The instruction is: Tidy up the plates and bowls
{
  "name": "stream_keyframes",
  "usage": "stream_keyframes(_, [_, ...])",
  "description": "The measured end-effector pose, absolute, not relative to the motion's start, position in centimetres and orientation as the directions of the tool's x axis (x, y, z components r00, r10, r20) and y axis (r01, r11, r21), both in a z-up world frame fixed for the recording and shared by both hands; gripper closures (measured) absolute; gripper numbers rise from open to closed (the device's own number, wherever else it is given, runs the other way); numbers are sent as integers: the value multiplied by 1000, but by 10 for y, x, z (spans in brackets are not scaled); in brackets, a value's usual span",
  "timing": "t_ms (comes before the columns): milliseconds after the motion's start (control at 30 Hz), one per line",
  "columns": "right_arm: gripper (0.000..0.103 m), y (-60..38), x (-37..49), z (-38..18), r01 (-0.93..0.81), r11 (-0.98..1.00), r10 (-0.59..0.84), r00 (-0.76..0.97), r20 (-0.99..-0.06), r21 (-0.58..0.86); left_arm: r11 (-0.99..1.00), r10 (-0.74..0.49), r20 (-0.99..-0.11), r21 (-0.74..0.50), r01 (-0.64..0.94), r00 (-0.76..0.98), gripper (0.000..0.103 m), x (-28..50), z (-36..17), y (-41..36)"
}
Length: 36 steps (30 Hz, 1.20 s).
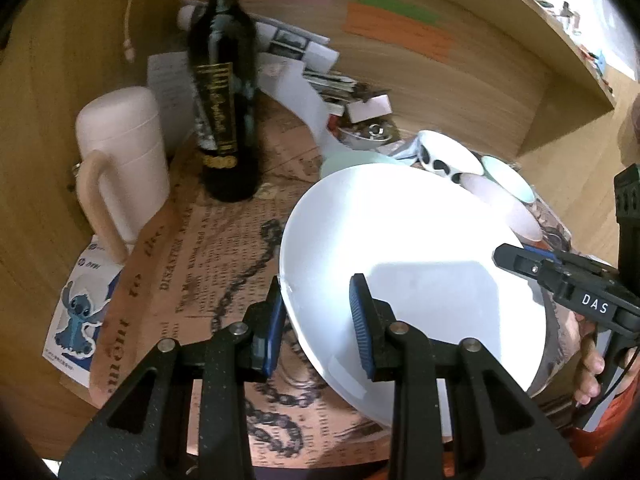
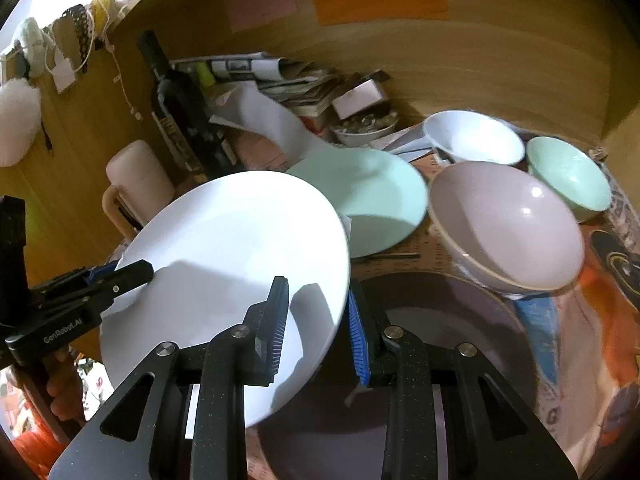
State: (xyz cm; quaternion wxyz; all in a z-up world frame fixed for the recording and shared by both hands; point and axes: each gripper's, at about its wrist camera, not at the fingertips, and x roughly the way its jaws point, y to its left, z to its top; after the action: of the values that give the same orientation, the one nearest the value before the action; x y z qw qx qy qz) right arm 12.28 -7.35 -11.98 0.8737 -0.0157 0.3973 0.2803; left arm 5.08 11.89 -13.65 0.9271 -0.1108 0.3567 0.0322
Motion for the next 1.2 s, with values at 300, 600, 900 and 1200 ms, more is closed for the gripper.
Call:
stream_keyframes(300, [77,-107,119,-113,-460,865,459,561,-689,201,982,-54,-659,-173,-81,750,72,62,-128,87])
stream_keyframes(600, [77,-138,111,-111,-427,882,437,583,-684,200,984,-88,-664,-174,-40,743,72,68,-124,60])
stream_keyframes(900, [77,-161,104,-118,-397,893,424,584,-692,212,988,-111,-674,-156,6,730,72,72,-128,40])
stream_keyframes(1200, [77,-179,106,-131,-377,900,408,555,-724,219,989,-122,-709,-149,21,694,72,77,-143,19])
